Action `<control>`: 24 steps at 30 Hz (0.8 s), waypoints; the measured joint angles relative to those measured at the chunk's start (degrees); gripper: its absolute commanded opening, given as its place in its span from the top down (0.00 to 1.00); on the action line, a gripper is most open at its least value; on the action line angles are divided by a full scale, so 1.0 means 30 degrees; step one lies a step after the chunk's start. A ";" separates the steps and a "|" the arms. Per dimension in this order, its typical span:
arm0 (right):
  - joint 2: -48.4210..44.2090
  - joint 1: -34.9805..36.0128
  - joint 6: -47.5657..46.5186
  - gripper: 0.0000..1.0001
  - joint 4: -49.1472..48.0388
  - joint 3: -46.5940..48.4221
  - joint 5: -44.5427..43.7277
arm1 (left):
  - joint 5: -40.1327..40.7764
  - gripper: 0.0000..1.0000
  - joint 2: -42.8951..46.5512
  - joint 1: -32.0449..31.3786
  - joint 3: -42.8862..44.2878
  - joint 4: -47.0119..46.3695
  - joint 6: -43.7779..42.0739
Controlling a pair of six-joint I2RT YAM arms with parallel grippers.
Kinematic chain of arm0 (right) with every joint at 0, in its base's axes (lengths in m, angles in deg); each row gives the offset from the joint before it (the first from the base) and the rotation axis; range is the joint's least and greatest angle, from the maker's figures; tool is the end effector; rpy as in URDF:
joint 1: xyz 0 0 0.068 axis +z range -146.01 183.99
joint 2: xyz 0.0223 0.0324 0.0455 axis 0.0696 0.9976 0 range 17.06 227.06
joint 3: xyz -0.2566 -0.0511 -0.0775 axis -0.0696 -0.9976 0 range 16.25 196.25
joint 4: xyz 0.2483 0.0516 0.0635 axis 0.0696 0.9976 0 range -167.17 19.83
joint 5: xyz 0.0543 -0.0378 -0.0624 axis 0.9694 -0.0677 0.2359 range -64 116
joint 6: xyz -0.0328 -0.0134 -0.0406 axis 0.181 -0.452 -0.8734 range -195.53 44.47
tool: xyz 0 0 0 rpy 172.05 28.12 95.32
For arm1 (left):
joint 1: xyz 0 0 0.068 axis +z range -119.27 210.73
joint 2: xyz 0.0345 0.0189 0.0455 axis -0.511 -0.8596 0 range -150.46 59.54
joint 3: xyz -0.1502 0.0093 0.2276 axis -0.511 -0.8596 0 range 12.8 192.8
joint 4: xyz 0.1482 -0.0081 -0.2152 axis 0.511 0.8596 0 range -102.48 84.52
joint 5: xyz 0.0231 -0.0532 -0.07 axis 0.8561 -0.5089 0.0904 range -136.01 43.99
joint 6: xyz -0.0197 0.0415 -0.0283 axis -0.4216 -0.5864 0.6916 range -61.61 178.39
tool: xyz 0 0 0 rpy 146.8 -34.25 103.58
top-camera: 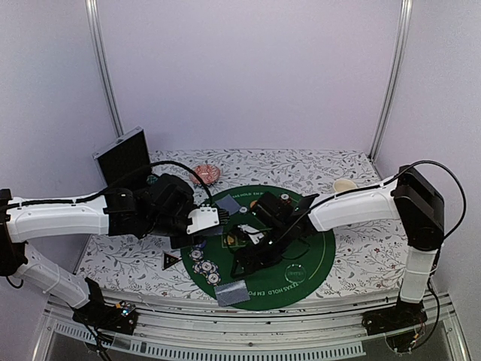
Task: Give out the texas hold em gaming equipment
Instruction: Distribute the poker card in the small blind area, then pick up the poker card from the face-down deck piles.
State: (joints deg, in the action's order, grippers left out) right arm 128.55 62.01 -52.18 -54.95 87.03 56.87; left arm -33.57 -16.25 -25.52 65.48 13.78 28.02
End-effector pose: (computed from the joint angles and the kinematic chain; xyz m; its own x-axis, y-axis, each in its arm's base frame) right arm 0.1908 0.3397 0.1518 -0.7706 -0.5918 -0.2368 -0.5950 0.5348 0.5999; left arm 0.1590 -0.2243 0.2460 0.0073 0.8776 -0.4793 0.8464 0.2498 0.4704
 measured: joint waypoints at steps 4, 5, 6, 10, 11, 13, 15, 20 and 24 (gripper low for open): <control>-0.2004 -0.0495 0.0415 0.01 0.0656 -0.0117 -0.2652 | -0.0015 0.50 0.0000 0.0000 0.0000 0.0000 0.0000; -0.2790 -0.0619 0.0510 0.01 0.0678 -0.0117 -0.3373 | -0.0022 0.50 0.0000 0.0000 0.0007 0.0000 0.0000; -0.3446 -0.0692 0.0539 0.01 0.0597 -0.0117 -0.3898 | -0.0036 0.50 0.0000 0.0000 0.0000 0.0000 0.0000; -0.6229 -0.0925 0.0663 0.01 -0.1144 -0.0211 -0.5158 | -0.0066 0.50 0.0000 0.0000 0.0007 0.0000 0.0000; -0.6717 -0.0933 0.0685 0.01 -0.2091 -0.0393 -0.5100 | -0.0087 0.50 0.0000 0.0000 0.0000 0.0000 0.0000; -0.7191 -0.0933 0.0772 0.01 -0.3650 -0.0692 -0.4794 | -0.0131 0.50 0.0007 0.0000 0.0000 0.0000 0.0000; -0.7089 -0.0933 0.0947 0.01 -0.4903 -0.0765 -0.4459 | -0.0117 0.50 0.0029 0.0022 0.0000 0.0197 0.0000; -0.5166 -0.1093 0.1392 0.01 -0.6390 0.0109 -0.3592 | -0.0044 0.50 0.0087 0.0182 -0.0066 0.1013 0.0095; -0.3322 -0.1137 0.1734 0.01 -0.7322 0.1093 -0.2958 | -0.0372 0.50 0.0095 0.0117 -0.0102 0.1209 -0.0095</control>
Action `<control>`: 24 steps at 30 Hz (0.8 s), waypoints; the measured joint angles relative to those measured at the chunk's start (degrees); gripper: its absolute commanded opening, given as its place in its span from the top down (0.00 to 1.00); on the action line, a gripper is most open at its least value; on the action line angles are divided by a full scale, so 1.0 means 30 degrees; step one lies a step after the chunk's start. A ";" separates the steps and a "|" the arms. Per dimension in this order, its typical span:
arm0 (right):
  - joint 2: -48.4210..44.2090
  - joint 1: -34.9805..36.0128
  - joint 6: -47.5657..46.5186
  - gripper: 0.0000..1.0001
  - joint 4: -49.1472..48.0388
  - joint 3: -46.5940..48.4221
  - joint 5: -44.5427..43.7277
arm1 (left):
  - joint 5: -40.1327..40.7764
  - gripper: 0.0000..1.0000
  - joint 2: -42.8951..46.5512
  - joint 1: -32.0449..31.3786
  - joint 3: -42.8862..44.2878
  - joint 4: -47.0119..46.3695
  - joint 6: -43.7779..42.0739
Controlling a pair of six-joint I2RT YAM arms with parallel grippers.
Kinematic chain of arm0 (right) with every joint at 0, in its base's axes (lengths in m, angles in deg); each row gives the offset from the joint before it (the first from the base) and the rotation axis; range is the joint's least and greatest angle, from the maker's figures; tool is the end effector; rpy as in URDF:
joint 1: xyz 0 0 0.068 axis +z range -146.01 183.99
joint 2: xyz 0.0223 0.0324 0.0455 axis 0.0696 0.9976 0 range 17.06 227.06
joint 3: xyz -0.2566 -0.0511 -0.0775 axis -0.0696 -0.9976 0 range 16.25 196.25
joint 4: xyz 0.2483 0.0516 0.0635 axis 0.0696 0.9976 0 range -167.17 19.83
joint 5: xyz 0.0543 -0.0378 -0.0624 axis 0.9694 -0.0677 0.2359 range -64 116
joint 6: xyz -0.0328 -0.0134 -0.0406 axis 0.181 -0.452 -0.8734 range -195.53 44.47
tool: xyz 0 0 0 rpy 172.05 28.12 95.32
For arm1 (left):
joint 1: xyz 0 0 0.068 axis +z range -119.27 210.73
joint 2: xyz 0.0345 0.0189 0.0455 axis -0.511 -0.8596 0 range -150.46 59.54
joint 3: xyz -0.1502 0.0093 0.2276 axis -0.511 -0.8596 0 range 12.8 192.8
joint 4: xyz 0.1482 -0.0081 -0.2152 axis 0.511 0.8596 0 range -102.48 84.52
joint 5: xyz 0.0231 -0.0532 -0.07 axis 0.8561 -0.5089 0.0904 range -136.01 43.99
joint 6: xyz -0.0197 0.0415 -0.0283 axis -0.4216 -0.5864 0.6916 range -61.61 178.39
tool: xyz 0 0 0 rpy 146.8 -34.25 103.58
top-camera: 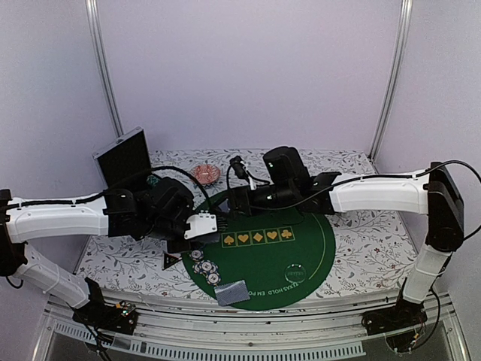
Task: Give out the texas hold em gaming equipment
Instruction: Pick up the poker card from the face-down deck piles.
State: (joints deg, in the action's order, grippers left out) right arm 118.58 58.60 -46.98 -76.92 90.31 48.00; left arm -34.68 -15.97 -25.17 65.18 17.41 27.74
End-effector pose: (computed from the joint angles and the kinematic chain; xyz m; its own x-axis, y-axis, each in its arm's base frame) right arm 0.2282 0.3439 0.2628 -0.6896 -0.2055 -0.6944 -0.7040 0.4153 0.5762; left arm 0.1561 -0.2182 0.2412 -0.0051 0.8991 -0.4376 0.8697 0.2200 0.4418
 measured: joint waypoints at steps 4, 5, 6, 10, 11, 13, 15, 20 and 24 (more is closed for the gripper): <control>0.0321 0.0000 0.0284 0.01 -0.0408 0.0109 0.0408 | -0.0240 0.50 0.0000 -0.0109 0.0000 -0.0073 -0.0146; 0.0313 -0.0022 0.0342 0.01 -0.0488 0.0109 0.0452 | -0.0248 0.50 0.0000 -0.0109 0.0000 -0.0146 -0.0146; 0.0313 -0.0066 0.0401 0.01 -0.0612 0.0073 0.0510 | -0.0262 0.50 0.0000 -0.0109 0.0000 -0.0211 -0.0138; -0.0474 -0.0415 0.0678 0.01 -0.1086 -0.1188 0.0576 | -0.0277 0.50 0.0000 -0.0109 0.0000 -0.0328 -0.0124; -0.1013 -0.0590 0.0772 0.01 -0.1093 -0.1887 0.0561 | -0.0270 0.50 0.0000 -0.0109 0.0000 -0.0459 -0.0124; -0.1880 -0.0889 0.0954 0.01 -0.1042 -0.2885 0.0474 | -0.0270 0.51 0.0000 -0.0109 0.0000 -0.0736 -0.0131; -0.2718 -0.1224 0.1151 0.01 -0.1064 -0.3701 0.0226 | -0.0270 0.51 0.0000 -0.0109 0.0000 -0.0940 -0.0138; -0.3905 -0.1727 0.1435 0.00 -0.1086 -0.4495 -0.0342 | -0.0335 0.51 0.0000 -0.0109 0.0007 -0.1268 -0.0262; -0.3891 -0.1734 0.1712 0.00 -0.1115 -0.4539 -0.0262 | -0.0539 0.51 0.0000 -0.0109 0.0007 -0.1421 -0.0299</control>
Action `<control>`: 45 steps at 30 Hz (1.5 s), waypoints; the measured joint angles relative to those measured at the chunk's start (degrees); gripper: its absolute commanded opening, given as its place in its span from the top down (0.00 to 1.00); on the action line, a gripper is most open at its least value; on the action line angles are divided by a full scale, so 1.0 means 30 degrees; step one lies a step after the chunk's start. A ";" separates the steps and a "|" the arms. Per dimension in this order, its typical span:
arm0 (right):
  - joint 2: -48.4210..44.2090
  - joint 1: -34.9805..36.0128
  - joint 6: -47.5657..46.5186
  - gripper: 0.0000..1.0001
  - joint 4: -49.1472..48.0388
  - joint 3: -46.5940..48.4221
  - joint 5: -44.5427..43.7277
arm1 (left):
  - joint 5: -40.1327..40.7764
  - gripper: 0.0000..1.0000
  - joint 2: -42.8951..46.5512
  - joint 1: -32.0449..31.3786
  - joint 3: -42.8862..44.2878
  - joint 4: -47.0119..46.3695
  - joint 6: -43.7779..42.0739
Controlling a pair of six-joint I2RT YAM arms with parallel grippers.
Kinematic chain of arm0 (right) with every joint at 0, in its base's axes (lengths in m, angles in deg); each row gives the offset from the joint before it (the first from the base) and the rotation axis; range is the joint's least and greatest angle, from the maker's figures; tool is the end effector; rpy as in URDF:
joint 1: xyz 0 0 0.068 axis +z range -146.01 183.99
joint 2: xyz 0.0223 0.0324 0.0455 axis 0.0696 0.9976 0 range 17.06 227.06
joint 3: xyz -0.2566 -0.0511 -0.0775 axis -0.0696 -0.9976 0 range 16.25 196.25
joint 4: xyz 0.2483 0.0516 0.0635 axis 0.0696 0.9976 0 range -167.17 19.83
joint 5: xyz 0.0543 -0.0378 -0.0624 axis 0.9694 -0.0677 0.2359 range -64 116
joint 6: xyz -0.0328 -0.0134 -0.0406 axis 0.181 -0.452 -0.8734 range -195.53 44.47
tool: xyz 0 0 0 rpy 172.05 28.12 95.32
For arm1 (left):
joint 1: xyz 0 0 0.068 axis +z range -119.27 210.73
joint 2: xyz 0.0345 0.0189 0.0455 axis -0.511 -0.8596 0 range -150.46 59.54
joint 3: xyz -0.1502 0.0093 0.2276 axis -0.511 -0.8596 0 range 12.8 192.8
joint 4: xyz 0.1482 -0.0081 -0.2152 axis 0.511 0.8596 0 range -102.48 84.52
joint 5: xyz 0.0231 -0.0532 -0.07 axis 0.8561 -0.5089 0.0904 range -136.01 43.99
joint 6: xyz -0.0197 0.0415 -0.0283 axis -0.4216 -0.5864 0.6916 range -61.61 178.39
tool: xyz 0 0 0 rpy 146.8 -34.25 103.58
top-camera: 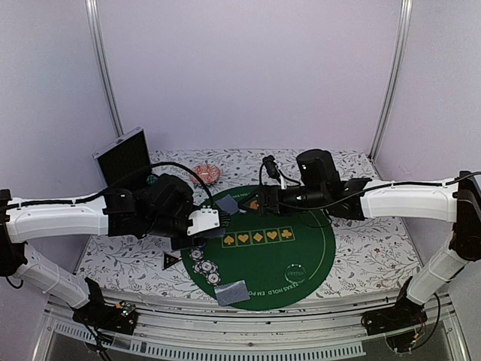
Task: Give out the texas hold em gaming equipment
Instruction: Pick up the poker card from the face-down deck piles.
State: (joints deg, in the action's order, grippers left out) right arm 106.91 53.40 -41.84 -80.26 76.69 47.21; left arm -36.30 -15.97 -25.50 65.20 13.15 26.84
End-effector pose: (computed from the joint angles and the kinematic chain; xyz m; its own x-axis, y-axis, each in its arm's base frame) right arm 0.2235 0.2803 0.2620 -0.7498 -0.0803 -0.6568 -0.6046 0.4865 0.6307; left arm 0.1576 -0.2251 0.2462 0.0403 0.8675 -0.4958 0.8641 0.2189 0.4532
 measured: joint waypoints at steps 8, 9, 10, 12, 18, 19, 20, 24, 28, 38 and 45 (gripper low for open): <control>0.1661 0.0036 0.0495 0.01 -0.0685 0.0350 0.0940 | -0.0095 0.51 0.0248 0.0000 0.0000 -0.0328 -0.0124; 0.1982 0.0073 0.0517 0.01 -0.0707 0.0510 0.1100 | -0.0095 0.51 0.0313 0.0000 0.0000 -0.0364 -0.0131; 0.2273 0.0124 0.0554 0.01 -0.0714 0.0692 0.1202 | -0.0087 0.51 0.0342 0.0000 0.0000 -0.0393 -0.0131; 0.2696 0.0226 0.0561 0.01 -0.0729 0.1035 0.1428 | -0.0095 0.51 0.0357 0.0000 0.0000 -0.0459 -0.0138; 0.3300 0.0736 0.0576 0.01 -0.1042 0.1953 0.2106 | -0.0102 0.51 0.0372 0.0000 0.0000 -0.0488 -0.0197; 0.3373 0.0794 0.0590 0.01 -0.1151 0.2025 0.2186 | -0.0117 0.51 0.0393 0.0000 0.0000 -0.0488 -0.0197; 0.3468 0.0838 0.0634 0.01 -0.1231 0.2120 0.2302 | -0.0131 0.51 0.0430 0.0000 0.0000 -0.0488 -0.0204; 0.4022 0.0947 0.0831 0.01 -0.1727 0.2273 0.2739 | -0.0168 0.51 0.0634 0.0000 0.0000 -0.0590 -0.0211; 0.4575 0.1013 0.0933 0.01 -0.1829 0.2382 0.3002 | -0.0226 0.51 0.0663 0.0000 0.0000 -0.0707 -0.0277; 0.5566 0.1071 0.1209 0.04 -0.1916 0.3825 0.3031 | -0.0423 0.51 0.0663 0.0000 0.0000 -0.0758 -0.0277; 0.5756 0.1282 0.0903 0.07 -0.0503 0.4014 0.2273 | -0.0408 0.51 0.0670 0.0000 0.0000 -0.0787 -0.0328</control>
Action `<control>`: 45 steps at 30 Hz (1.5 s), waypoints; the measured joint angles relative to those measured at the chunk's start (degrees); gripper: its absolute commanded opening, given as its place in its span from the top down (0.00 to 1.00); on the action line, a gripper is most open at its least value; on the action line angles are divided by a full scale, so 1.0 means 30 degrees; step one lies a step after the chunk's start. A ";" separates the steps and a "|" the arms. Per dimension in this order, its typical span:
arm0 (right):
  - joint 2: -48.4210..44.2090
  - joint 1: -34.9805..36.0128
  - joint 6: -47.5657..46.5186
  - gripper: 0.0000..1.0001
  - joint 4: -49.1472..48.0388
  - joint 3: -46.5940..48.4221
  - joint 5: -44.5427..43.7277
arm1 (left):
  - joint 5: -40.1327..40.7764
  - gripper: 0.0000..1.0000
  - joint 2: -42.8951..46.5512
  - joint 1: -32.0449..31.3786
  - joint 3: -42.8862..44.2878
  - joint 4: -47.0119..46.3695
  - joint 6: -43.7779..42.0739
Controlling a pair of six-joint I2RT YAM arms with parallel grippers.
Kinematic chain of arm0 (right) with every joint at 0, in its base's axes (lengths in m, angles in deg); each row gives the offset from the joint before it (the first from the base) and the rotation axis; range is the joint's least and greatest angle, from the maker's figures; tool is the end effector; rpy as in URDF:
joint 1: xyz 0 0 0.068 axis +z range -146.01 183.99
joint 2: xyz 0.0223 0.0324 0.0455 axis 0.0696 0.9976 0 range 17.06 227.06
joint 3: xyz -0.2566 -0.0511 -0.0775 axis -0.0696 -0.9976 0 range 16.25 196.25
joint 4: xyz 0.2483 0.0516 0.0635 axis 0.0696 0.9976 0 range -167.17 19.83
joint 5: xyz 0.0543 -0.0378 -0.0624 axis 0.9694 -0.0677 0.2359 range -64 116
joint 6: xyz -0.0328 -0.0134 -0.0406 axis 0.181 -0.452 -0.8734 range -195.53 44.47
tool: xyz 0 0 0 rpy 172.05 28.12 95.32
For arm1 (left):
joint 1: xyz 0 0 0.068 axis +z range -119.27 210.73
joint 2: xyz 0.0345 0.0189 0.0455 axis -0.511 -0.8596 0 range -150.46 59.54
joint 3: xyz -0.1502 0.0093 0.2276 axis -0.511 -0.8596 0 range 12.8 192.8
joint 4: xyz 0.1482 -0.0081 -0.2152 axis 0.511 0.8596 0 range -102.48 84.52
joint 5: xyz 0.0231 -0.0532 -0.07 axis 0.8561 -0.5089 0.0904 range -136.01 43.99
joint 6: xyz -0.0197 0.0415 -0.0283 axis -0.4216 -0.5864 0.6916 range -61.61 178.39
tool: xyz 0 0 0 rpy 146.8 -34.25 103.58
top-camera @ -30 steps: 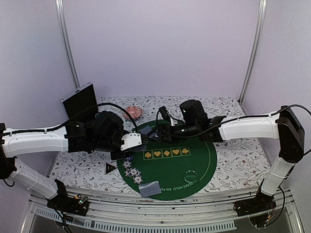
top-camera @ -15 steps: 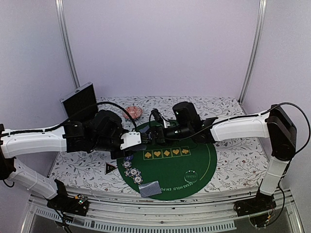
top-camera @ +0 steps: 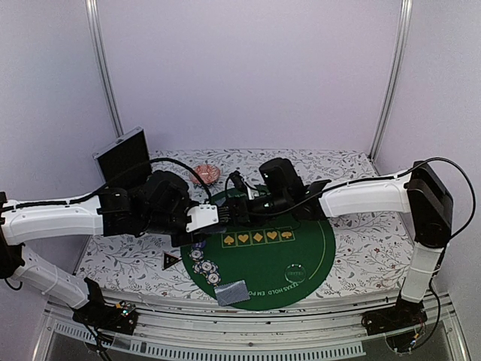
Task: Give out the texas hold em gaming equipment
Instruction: Pick up the poker card from the face-down deck piles.
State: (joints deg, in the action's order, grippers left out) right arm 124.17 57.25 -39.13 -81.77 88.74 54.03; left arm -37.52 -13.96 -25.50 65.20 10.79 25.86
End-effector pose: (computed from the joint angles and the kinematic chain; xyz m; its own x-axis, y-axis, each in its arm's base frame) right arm 0.2408 0.3502 0.2234 -0.8051 -0.2029 -0.5574 -0.5877 0.4004 0.7031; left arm 0.1562 -0.2242 0.2582 0.0829 0.8328 -0.5473 0.8527 0.2250 0.4715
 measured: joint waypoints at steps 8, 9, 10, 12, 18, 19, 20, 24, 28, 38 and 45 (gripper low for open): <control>-0.0780 0.0117 -0.0634 0.11 0.1566 0.0000 -0.1144 | 0.0058 0.51 -0.0007 0.0000 0.0000 -0.0044 -0.0022; -0.0896 0.0117 -0.0678 0.12 0.1734 0.0000 -0.1275 | 0.0080 0.51 -0.0007 0.0000 0.0000 -0.0058 -0.0022; -0.1013 0.0124 -0.0772 0.13 0.1974 0.0000 -0.1341 | 0.0102 0.51 -0.0007 0.0000 0.0000 -0.0073 -0.0022; -0.1100 0.0124 -0.0896 0.15 0.2178 0.0000 -0.1384 | 0.0124 0.51 -0.0007 0.0000 0.0000 -0.0073 -0.0029; -0.1319 0.0124 -0.1166 0.24 0.2535 0.0000 -0.1180 | 0.0117 0.50 -0.0007 0.0000 0.0000 -0.0066 -0.0080; -0.1341 0.0124 -0.1224 0.26 0.2557 0.0000 -0.1115 | 0.0117 0.51 -0.0007 0.0000 0.0000 -0.0058 -0.0087; -0.1362 0.0117 -0.1290 0.29 0.2572 0.0029 -0.1005 | 0.0117 0.51 -0.0007 0.0000 0.0000 -0.0066 -0.0087; -0.1472 0.0117 -0.1406 0.40 0.2579 0.0102 -0.0386 | 0.0124 0.51 -0.0007 0.0000 0.0000 -0.0066 -0.0095; -0.1668 0.0117 -0.1421 0.47 0.2594 0.0102 0.0007 | 0.0124 0.50 -0.0007 0.0000 0.0000 -0.0066 -0.0087; -0.2317 0.0117 -0.1435 0.64 0.2878 0.0102 0.0299 | 0.0124 0.50 -0.0007 0.0000 0.0000 -0.0066 -0.0087; -0.2579 0.0109 -0.1435 0.87 0.3439 0.0102 0.0313 | 0.0124 0.50 -0.0007 0.0000 0.0000 -0.0066 -0.0087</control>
State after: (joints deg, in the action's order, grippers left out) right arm 116.44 57.57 -43.44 -71.46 89.04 54.97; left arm -37.15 -13.98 -25.50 65.20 10.59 25.59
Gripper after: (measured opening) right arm 0.215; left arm 0.500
